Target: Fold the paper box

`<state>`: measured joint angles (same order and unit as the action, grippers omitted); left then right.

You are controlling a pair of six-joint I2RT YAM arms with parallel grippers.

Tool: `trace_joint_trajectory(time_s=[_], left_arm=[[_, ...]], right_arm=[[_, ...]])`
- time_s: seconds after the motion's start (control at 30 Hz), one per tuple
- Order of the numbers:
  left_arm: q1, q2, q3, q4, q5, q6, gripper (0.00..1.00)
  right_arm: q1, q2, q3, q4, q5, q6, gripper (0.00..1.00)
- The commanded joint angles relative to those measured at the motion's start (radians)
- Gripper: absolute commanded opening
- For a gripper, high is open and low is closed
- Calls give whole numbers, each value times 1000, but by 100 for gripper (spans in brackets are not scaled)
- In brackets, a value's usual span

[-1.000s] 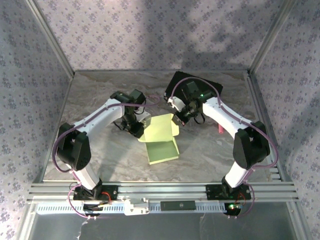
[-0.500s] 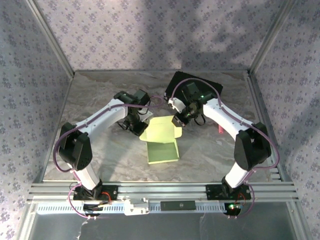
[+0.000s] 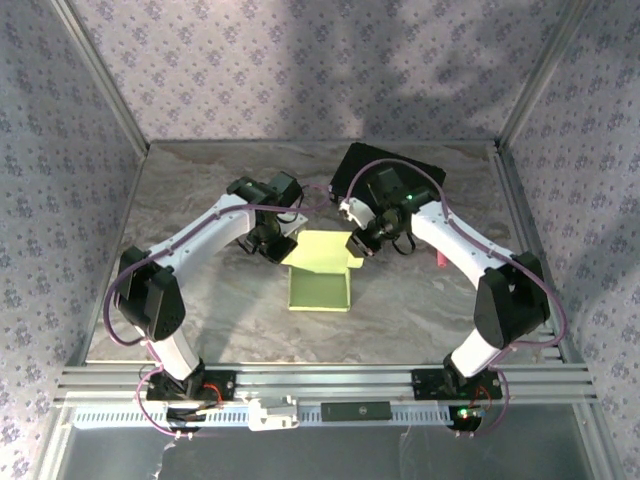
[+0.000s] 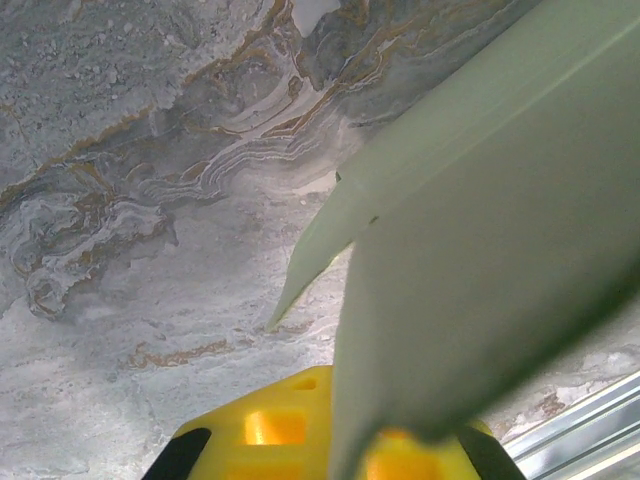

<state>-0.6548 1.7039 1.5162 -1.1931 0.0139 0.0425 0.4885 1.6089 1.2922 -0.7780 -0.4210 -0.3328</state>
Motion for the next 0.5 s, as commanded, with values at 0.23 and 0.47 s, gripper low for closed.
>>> trace_joint_trajectory(time_s=[0.23,0.47], left_arm=[[-4,5,12,-10,-5,0,6],[-5,13,29,-10,8,-1,7]], right_arm=[[-5,-55,-44,23,54,20,27],[2,-45,-37,20,62,23,14]])
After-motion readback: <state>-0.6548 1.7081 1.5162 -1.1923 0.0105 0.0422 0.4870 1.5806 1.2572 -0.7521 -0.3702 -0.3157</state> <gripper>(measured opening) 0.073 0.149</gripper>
